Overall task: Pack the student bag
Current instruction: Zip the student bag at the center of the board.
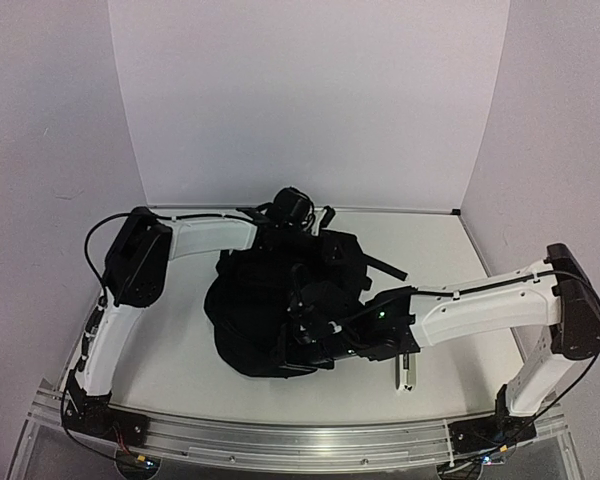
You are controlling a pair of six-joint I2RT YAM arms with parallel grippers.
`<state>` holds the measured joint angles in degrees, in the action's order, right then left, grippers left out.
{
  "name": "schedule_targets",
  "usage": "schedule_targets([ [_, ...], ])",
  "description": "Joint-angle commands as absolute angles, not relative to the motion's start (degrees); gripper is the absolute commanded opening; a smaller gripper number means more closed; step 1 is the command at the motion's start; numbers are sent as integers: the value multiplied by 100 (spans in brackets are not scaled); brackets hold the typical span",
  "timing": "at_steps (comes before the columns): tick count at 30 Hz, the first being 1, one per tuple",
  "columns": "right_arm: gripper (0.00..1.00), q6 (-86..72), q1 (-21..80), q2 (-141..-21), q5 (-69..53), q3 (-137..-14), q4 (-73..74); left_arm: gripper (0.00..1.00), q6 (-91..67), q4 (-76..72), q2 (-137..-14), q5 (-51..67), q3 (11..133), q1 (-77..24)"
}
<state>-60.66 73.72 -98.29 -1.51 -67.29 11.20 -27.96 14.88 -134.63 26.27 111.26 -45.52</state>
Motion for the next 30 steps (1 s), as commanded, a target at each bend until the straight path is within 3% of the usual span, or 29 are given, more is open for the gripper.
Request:
schedule_targets([
  [1,0,-5949,7213,-9352,-102,-6904,572,63,-2237,1600,-11697,1885,10508,-4312],
  [6,0,-5795,6923,-9395,-316,-7051,517,75,-2198,2243,-10490,1186,9437,-4250],
  [18,0,-5674,6378,-9095,-1529,-7084,181,83,-3956,2754,-8067,-157,6062,-4219],
  [24,0,-5766,6374,-9150,-1579,-7056,177,88,-4186,3239,-7575,-1072,5710,-4213],
  [30,0,-5820,6376,-9211,-1546,-7066,154,92,-4336,3396,-7822,-1129,5551,-4132],
])
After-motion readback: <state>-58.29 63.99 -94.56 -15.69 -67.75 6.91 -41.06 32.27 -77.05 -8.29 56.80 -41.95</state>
